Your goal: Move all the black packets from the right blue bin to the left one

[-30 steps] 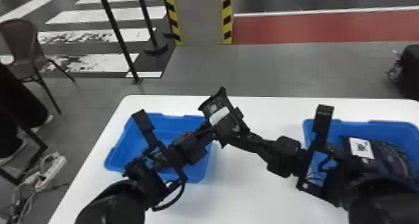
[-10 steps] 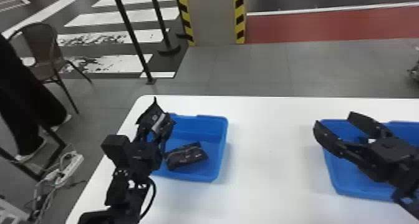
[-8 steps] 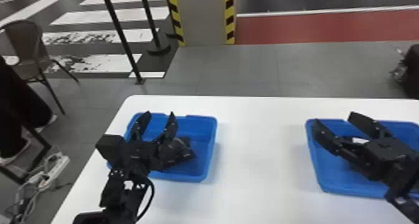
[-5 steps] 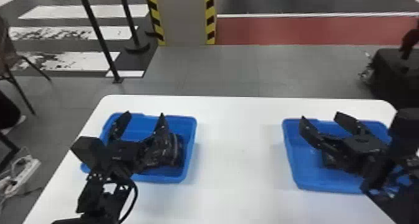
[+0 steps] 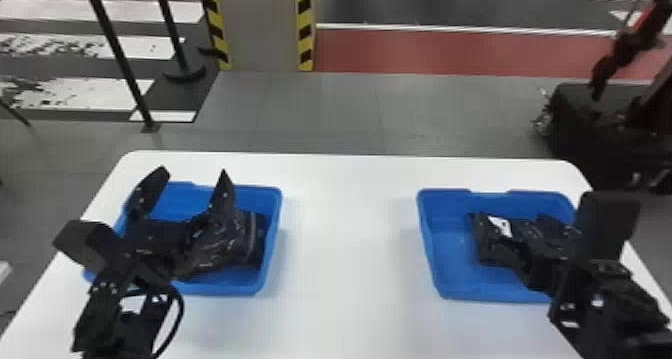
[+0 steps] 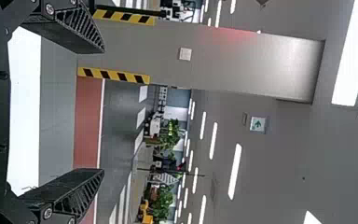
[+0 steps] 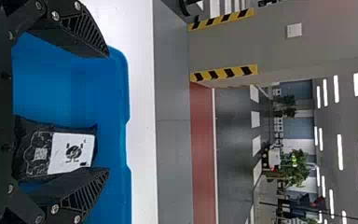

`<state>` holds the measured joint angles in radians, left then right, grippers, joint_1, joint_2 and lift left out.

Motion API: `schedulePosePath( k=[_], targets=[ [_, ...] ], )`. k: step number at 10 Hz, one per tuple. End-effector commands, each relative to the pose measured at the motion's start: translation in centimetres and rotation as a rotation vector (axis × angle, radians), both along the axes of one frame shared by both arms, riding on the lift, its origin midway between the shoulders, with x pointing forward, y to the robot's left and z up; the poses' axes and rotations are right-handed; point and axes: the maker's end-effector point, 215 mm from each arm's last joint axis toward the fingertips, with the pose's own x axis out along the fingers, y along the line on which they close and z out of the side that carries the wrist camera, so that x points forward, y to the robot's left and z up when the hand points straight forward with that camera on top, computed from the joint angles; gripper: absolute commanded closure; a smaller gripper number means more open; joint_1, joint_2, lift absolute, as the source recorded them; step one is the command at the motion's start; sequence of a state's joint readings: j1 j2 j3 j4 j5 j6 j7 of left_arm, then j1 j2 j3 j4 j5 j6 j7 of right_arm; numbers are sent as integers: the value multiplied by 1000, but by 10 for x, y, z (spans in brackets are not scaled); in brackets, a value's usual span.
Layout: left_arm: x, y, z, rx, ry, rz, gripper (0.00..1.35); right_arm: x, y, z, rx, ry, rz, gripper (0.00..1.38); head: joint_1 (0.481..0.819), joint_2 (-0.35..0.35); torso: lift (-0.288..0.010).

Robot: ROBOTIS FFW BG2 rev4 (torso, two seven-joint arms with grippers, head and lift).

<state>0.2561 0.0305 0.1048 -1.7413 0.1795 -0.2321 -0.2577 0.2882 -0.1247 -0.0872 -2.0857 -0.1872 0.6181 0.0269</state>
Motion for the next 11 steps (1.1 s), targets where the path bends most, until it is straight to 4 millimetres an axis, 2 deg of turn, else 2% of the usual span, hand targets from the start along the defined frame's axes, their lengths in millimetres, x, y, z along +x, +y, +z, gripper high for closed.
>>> schedulePosePath(
  k=[1,3,5,11],
  targets=[
    [-1,0,-2,3,5,-1,121,16,-17,-32,-18,60,-23,170,695,-14,-110],
    [0,0,-3,4,10,-4,127,26,-14,-82,61,152,-16,173,695,-36,-110],
    [-1,1,-4,5,12,-5,127,27,-14,-99,61,201,-23,170,695,-36,-110],
    [-5,6,-12,9,31,0,128,27,-27,-127,41,312,-80,170,695,-42,-110]
  ],
)
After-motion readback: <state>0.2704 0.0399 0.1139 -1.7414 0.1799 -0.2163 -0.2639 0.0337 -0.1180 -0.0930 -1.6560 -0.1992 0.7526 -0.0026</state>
